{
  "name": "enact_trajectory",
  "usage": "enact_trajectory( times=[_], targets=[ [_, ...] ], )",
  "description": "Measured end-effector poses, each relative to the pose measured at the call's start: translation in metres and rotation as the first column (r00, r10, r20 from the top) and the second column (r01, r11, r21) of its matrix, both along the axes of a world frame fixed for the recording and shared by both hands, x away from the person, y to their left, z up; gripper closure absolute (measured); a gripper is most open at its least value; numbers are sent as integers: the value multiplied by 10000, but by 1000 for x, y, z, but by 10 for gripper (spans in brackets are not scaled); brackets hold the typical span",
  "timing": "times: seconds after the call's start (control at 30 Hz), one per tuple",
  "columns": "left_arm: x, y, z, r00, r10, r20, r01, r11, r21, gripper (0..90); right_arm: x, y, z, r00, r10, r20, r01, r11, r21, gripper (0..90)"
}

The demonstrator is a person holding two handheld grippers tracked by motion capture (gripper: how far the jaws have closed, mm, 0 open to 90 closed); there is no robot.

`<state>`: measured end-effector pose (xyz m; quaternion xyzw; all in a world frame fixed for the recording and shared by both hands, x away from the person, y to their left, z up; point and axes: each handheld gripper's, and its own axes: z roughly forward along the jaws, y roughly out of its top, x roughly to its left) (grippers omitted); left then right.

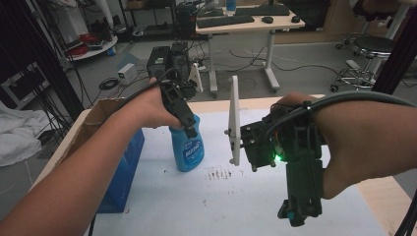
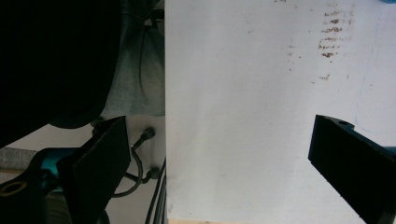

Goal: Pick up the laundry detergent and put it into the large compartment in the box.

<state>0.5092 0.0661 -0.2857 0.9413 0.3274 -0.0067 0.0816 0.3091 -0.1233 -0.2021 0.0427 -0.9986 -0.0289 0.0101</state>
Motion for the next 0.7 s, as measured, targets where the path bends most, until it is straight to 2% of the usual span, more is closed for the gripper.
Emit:
enact_trajectory(
  times=[0.43,0.7],
  targets=[
    [5,-8,-9,10000,-76,-36,76,9997,214,72,3,-3,-2,9999,-151,-67,150,9999,-25,51],
    [6,-9,-10,9998,-191,-6,191,9996,226,153,6,-3,-3,9998,-157,-78,157,9999,32,51]
  ],
)
